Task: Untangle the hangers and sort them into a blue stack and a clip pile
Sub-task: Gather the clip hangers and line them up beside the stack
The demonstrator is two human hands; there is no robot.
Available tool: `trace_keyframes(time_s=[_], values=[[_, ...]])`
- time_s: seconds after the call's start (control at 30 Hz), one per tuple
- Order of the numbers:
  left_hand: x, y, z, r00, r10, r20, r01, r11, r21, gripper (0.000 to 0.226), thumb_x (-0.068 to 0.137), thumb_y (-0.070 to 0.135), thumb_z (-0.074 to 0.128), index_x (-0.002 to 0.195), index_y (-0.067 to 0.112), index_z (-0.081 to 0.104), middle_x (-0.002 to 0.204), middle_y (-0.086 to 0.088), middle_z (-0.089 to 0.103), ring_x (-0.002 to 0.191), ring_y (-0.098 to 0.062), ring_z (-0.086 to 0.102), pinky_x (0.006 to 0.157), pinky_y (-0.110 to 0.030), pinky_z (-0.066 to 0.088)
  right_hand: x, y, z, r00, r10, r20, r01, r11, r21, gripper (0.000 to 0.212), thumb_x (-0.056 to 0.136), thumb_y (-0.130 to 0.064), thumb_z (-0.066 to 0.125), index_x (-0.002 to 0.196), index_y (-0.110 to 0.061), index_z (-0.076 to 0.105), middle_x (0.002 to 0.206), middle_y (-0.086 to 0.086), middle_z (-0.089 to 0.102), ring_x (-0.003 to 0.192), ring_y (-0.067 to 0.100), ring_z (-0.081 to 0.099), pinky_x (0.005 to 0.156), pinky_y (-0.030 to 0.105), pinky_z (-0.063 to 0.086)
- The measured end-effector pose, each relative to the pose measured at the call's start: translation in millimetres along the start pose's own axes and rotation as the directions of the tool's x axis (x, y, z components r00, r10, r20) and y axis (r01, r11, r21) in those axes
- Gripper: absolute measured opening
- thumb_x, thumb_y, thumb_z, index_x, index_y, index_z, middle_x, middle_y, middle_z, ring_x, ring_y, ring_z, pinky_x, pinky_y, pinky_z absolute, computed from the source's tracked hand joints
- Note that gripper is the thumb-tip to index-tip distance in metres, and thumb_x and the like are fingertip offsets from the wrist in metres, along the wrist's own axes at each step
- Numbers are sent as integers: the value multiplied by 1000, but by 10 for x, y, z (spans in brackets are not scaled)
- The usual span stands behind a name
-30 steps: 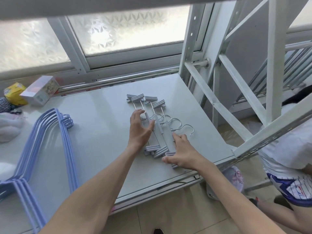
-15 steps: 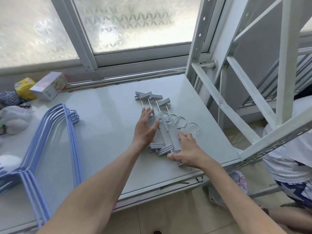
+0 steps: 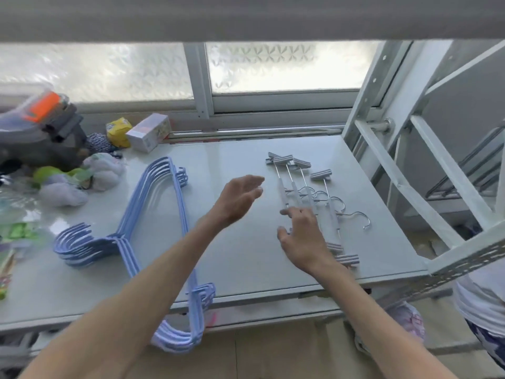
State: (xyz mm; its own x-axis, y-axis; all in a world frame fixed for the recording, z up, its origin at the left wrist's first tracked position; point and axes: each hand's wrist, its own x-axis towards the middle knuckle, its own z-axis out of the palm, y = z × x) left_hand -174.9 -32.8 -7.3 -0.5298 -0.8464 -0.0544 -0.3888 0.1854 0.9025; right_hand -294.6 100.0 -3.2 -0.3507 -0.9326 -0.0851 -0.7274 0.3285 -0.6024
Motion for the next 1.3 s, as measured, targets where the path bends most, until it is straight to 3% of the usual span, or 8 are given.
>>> trace_keyframes(time_s=[0.27, 0.43, 0.6, 0.77, 0.87, 1.0, 1.1, 1.3], values=[[-783, -300, -1327, 944, -175, -279, 238, 948, 212, 13, 84, 29, 60, 89, 21, 69, 89, -3, 72, 86, -22, 68, 81, -35, 55, 56, -839, 700, 971, 36, 237, -51, 997, 56, 23, 86, -19, 52, 96, -9, 71, 99, 10, 70, 93, 26, 65, 84, 35, 53], [-1291, -542, -1663, 782, -375, -497, 602, 661, 449, 38, 87, 40, 51, 92, 5, 64, 96, -15, 66, 94, -35, 62, 78, -35, 48, 38, -1278, 1030, 949, 78, 305, -77, 997, -15, 27, 91, -31, 50, 76, -8, 50, 83, 14, 57, 79, 30, 59, 66, 29, 39], [-1564, -788, -1587, 676, -628, -385, 736, 556, 386, 69, 84, 68, 39, 99, 7, 65, 87, -14, 71, 68, -27, 72, 76, -37, 60, 2, -1589, 1202, 946, 105, 307, -52, 983, -175, 47, 92, -46, 52, 114, -4, 54, 120, 17, 58, 111, 35, 57, 86, 36, 45], [-1576, -806, -1467, 641, -702, -310, 765, 613, 194, 39, 73, 39, 58, 87, 3, 64, 72, -13, 69, 49, -25, 69, 56, -38, 62, -8, -1655, 1239, 949, 162, 271, -90, 961, -262, 11, 84, -14, 55, 83, -7, 46, 103, 15, 57, 104, 35, 60, 74, 31, 43], [-1540, -760, -1427, 639, -708, -301, 761, 638, 114, 27, 67, 22, 58, 84, 3, 64, 79, -14, 69, 52, -26, 70, 51, -40, 61, -22, -1686, 1253, 949, 177, 260, -108, 959, -261, 23, 82, -11, 56, 70, -12, 37, 91, 9, 50, 99, 33, 61, 69, 28, 39], [-1506, -748, -1350, 641, -690, -336, 760, 631, 156, 7, 71, 12, 58, 74, 5, 56, 83, -11, 63, 57, -24, 68, 48, -36, 60, -52, -1725, 1298, 956, 153, 249, -75, 952, -296, 18, 81, -10, 59, 98, -9, 53, 109, 12, 59, 106, 33, 60, 74, 31, 45], [-1473, -794, -1340, 638, -687, -349, 764, 620, 177, 12, 79, 10, 58, 88, 2, 57, 91, -12, 58, 54, -18, 58, 37, -24, 49, -59, -1691, 1321, 964, 123, 236, -49, 954, -296, 17, 80, -4, 59, 79, -10, 43, 98, 12, 57, 102, 33, 60, 70, 30, 42], [-1376, -778, -1316, 635, -688, -351, 766, 619, 174, 35, 78, 14, 59, 108, -3, 61, 116, -20, 62, 105, -33, 63, 77, -32, 52, 1, -1620, 1283, 974, 86, 211, -21, 956, -293, 22, 80, 0, 57, 74, -12, 39, 86, 8, 48, 96, 32, 60, 66, 29, 39]])
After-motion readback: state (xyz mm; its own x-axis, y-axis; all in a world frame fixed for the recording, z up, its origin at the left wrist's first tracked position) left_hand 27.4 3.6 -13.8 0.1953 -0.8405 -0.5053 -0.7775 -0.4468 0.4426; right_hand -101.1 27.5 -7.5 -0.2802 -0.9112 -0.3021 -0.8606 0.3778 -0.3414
